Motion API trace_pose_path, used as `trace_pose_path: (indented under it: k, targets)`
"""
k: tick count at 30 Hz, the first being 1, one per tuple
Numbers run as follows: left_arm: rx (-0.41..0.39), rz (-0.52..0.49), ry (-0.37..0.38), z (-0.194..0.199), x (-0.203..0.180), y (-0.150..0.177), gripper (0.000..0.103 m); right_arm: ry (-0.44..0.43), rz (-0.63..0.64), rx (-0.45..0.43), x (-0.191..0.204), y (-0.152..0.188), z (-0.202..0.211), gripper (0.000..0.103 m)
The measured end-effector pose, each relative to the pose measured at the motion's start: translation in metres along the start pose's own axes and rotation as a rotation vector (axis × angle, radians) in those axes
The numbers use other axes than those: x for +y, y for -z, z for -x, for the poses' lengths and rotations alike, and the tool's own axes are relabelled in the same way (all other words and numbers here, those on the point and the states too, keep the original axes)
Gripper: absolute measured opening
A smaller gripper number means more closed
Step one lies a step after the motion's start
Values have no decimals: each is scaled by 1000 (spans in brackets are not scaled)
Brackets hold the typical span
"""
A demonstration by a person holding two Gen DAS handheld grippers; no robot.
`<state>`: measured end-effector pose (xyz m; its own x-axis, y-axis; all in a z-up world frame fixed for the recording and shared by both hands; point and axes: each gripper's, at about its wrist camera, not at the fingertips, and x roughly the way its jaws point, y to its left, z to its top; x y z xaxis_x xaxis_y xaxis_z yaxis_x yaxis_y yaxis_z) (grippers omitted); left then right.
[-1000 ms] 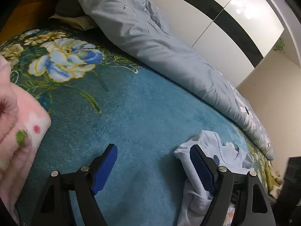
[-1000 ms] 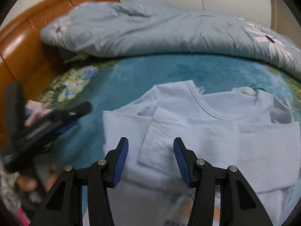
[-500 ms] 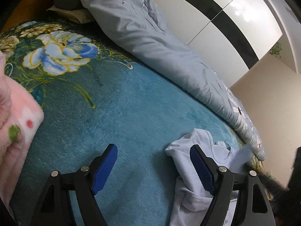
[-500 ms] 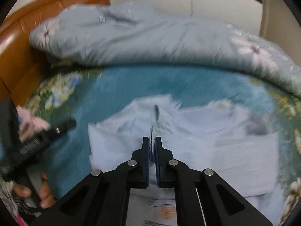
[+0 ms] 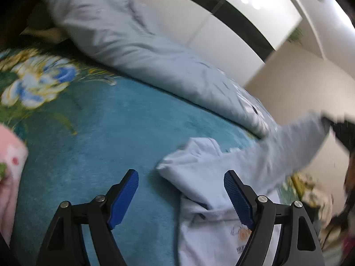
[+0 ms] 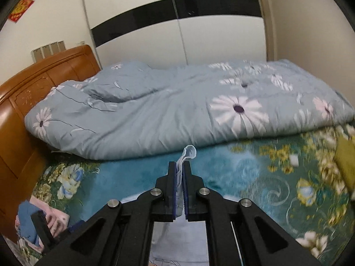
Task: Fold clothes
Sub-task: 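Grasp the shirt hem with the right gripper and lift it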
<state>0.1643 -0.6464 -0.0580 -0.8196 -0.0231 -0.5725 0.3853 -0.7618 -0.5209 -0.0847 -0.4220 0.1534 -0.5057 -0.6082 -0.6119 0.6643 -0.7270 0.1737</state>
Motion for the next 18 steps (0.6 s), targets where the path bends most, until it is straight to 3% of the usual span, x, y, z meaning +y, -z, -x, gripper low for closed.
trace_pose_path:
  k: [5, 9, 12, 18]
  targets:
    - [26, -149, 17, -6, -33, 8, 82, -7, 74, -55, 40, -41, 17, 4]
    - [58, -177, -32, -15, -36, 12, 82, -5, 134, -35, 70, -53, 15, 4]
    - [62, -142, -59, -16, -29, 10, 82, -9, 155, 39, 70, -36, -6, 5]
    - [62, -32, -121, -19, -1, 7, 82, 5, 108, 288, 37, 30, -81, 5]
